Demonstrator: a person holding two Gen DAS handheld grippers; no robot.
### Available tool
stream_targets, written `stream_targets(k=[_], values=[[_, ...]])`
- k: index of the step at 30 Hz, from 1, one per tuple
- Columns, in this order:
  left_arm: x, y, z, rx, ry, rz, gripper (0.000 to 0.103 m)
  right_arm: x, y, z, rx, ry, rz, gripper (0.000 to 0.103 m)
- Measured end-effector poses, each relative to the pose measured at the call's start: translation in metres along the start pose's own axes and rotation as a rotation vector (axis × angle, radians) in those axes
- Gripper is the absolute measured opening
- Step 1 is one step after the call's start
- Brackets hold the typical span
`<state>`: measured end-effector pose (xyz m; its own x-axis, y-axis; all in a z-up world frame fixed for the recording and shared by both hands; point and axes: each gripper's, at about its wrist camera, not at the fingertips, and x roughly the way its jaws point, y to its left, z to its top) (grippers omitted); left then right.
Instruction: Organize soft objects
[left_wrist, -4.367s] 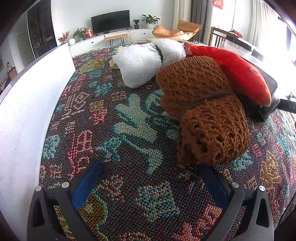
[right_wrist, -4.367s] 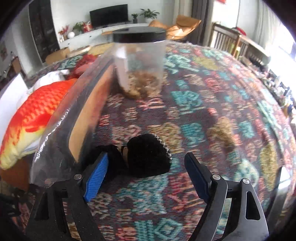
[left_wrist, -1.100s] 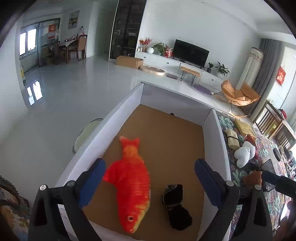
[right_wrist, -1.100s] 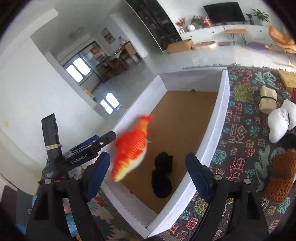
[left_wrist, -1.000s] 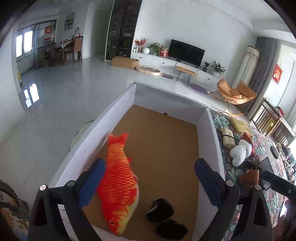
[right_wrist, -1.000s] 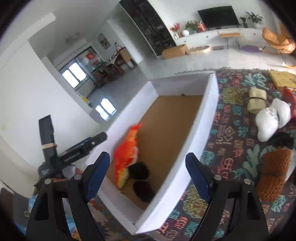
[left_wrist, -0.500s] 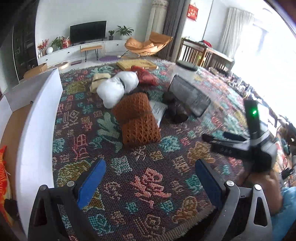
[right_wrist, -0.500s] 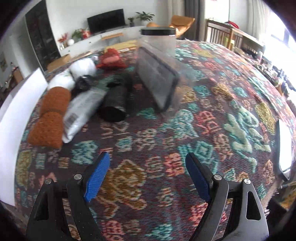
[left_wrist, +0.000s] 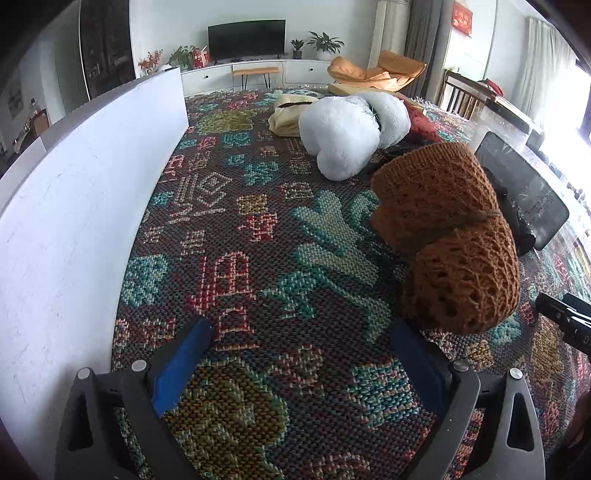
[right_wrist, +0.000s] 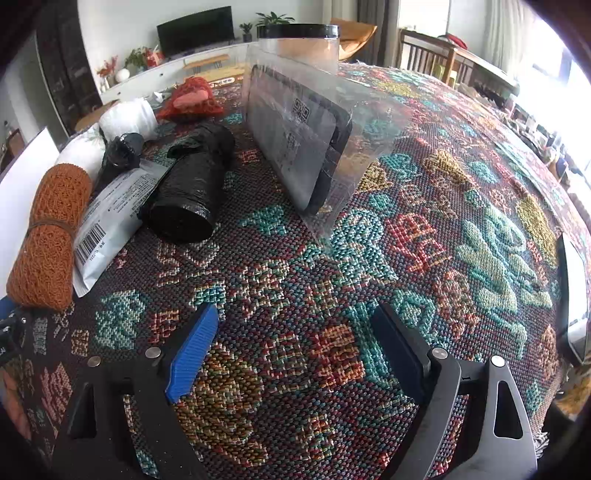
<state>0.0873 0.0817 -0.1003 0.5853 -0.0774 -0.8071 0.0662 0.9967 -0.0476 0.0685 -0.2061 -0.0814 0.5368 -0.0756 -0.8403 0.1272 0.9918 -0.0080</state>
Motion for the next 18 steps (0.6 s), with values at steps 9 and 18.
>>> stream_targets(k=[9,18], values=[[0.008,-0.004,0.005,0.021,0.012,0.016,0.103,-0.001,0.010,-0.003,0.007,-0.023,-0.017,0.091],[0.008,-0.004,0.005,0.021,0.012,0.016,0.103,-0.001,0.010,-0.003,0.008,-0.025,-0.018,0.091]])
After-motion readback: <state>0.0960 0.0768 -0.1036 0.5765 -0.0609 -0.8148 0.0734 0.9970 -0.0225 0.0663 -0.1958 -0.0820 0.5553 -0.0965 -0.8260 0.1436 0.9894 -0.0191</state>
